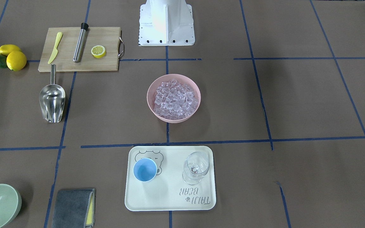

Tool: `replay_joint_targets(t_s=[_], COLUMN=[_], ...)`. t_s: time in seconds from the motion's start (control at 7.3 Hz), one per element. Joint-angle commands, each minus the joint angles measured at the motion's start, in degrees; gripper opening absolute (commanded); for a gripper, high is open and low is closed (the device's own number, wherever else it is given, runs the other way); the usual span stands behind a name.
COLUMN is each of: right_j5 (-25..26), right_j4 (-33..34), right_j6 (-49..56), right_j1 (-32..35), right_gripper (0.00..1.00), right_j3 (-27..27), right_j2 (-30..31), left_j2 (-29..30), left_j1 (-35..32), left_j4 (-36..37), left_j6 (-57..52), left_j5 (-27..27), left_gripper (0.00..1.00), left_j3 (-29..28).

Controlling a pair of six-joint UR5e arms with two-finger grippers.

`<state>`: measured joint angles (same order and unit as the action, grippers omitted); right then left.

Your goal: Put ice in cup with scoop

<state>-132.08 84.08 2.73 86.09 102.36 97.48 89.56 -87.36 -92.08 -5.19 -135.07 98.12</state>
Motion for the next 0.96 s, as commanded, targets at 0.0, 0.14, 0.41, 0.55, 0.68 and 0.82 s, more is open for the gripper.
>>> replay_joint_targets(t_s=[0.0,0.14,0.41,0.55,0.68,0.82], right_j5=[0.0,0.0,-0.5,-0.8,-2.1,-2.9], right_j4=[-1.5,-1.5,-1.4,-1.4,-1.4,-1.4], right_j6=[-0.1,-0.1,0.0,-0.1,-0.3,-0.3], right_j1=[0.0,0.0,0.0,-0.1,-0.5,-0.7], right_gripper=[1.0,1.0,1.0,1.0,1.0,1.0], right_j3=[0.2,0.1,0.0,0.0,-0.4,-0.2], right_j2=[-0.2,-0.4,-0.4,-0.5,-0.5,-0.5], left_j2=[4.1,5.9,6.2,6.3,5.9,5.9], left_j1=[0.0,0.1,0.1,0.9,1.8,6.5], left_j4=[-2.7,-6.5,-9.1,-14.1,-20.1,-21.5], left_j6=[0.3,0.4,2.4,2.3,2.5,2.4], left_j5=[0.1,-0.1,-0.3,-0.2,-0.3,-0.3], left_gripper=[1.0,1.0,1.0,1.0,1.0,1.0], left_j3=[0.5,-0.5,0.6,0.1,0.5,0.7])
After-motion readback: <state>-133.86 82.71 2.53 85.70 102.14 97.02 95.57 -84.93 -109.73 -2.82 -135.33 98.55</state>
